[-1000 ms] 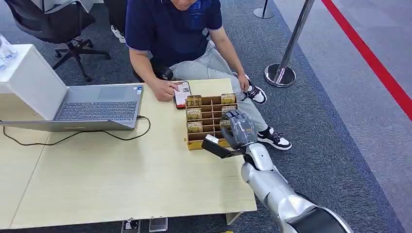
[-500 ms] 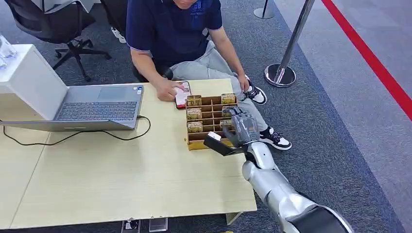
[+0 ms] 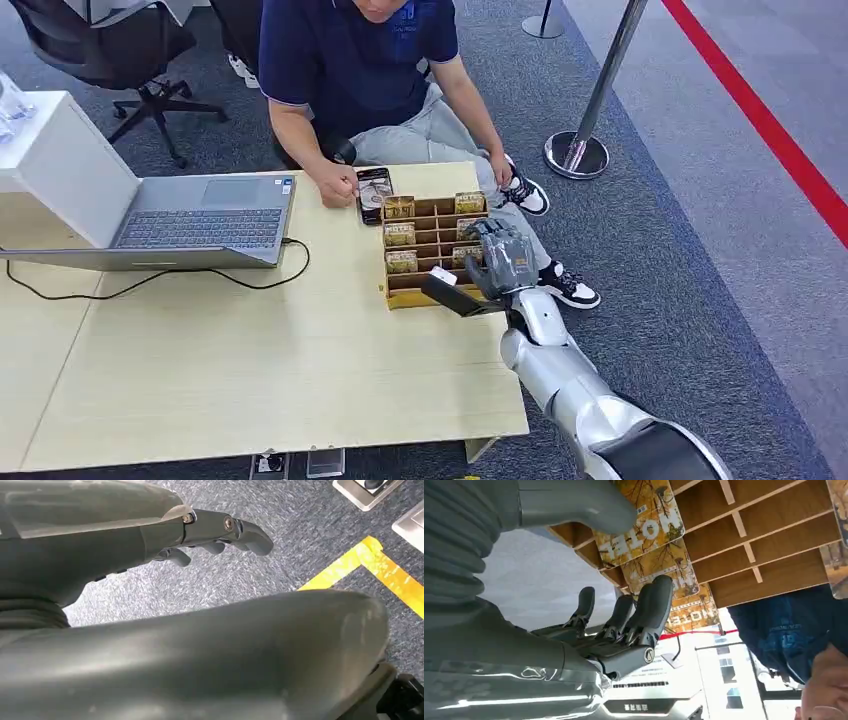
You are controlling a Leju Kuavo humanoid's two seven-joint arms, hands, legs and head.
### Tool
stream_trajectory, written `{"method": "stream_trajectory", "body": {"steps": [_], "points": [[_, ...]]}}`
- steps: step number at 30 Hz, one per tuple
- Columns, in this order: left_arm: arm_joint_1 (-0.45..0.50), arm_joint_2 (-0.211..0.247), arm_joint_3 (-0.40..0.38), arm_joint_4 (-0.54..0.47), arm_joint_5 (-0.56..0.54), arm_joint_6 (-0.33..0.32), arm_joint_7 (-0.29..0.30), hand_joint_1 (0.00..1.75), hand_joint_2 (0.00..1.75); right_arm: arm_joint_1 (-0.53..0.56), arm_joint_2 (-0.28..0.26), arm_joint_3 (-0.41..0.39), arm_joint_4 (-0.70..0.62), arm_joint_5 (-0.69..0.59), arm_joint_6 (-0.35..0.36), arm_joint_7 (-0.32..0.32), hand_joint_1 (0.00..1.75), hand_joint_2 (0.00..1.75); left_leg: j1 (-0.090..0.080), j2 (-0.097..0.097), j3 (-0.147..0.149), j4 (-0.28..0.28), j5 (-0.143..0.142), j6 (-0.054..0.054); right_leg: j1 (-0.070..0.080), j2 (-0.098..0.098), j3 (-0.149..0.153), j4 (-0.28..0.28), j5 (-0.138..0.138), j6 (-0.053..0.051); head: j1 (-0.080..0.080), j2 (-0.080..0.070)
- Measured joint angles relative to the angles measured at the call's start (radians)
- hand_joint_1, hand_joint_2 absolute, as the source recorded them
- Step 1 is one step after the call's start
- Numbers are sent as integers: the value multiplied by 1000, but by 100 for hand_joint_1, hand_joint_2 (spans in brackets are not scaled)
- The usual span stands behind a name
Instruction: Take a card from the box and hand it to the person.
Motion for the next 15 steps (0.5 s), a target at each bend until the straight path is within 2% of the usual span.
{"method": "stream_trajectory", "body": {"steps": [9, 15], "points": [[1, 0, 0, 0, 1, 2, 0, 0, 0, -1, 1, 4, 8, 27, 4, 8, 73, 175, 0, 0, 0, 0, 0, 0, 0, 0, 0, 0, 0, 0, 0, 0], [1, 0, 0, 0, 1, 3, 0, 0, 0, -1, 2, 7, 13, 38, 8, 9, 84, 175, 0, 0, 1, 0, 0, 0, 0, 0, 1, 0, 0, 0, 0, 0]]}}
